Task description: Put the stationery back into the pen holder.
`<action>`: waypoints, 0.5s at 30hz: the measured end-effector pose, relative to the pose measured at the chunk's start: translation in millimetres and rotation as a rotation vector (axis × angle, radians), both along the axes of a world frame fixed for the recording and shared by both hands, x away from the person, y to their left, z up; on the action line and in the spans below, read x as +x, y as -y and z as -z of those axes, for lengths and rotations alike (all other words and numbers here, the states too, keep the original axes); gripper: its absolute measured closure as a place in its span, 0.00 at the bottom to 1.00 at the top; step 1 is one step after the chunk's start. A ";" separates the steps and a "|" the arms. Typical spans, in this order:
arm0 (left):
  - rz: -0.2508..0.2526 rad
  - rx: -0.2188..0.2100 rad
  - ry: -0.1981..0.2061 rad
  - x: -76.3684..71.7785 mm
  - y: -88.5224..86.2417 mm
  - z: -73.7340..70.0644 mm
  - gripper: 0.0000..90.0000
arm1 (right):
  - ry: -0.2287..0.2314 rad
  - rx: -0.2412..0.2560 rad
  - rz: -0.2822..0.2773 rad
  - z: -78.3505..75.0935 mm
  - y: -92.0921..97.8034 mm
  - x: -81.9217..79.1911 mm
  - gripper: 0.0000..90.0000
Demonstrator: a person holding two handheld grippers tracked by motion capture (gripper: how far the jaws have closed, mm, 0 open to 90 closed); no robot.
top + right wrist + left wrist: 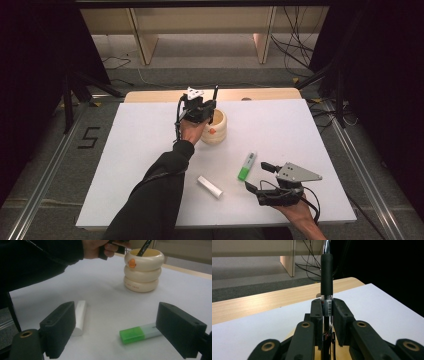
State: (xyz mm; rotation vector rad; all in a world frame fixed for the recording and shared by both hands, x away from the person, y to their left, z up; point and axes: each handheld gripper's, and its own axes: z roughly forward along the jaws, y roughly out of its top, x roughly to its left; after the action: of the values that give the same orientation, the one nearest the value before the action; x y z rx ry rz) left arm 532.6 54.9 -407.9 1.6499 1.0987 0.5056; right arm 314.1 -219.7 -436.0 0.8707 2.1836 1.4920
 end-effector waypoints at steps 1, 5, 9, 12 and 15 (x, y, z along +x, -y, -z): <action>0.002 0.003 -0.001 0.0 0.4 0.8 0.87 | 0.000 0.002 0.001 0.0 -0.1 0.0 0.19; 0.008 0.009 -0.012 -0.7 1.8 2.2 0.87 | 0.002 0.000 0.001 0.0 0.0 0.0 0.19; 0.019 0.026 -0.017 -1.4 2.4 3.0 0.87 | 0.002 0.002 0.004 -0.1 0.3 0.1 0.19; 0.022 0.028 -0.025 -2.4 2.7 3.0 0.87 | 0.002 -0.001 0.001 -0.1 -0.1 -0.2 0.19; 0.030 0.035 -0.034 -3.0 2.9 2.8 0.86 | 0.001 -0.001 0.001 0.2 -0.3 0.2 0.19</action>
State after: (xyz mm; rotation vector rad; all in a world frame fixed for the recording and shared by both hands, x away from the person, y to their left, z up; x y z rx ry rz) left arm 529.6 52.1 -410.7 1.7089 1.0936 0.4818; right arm 314.3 -219.4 -436.3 0.8703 2.1832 1.4906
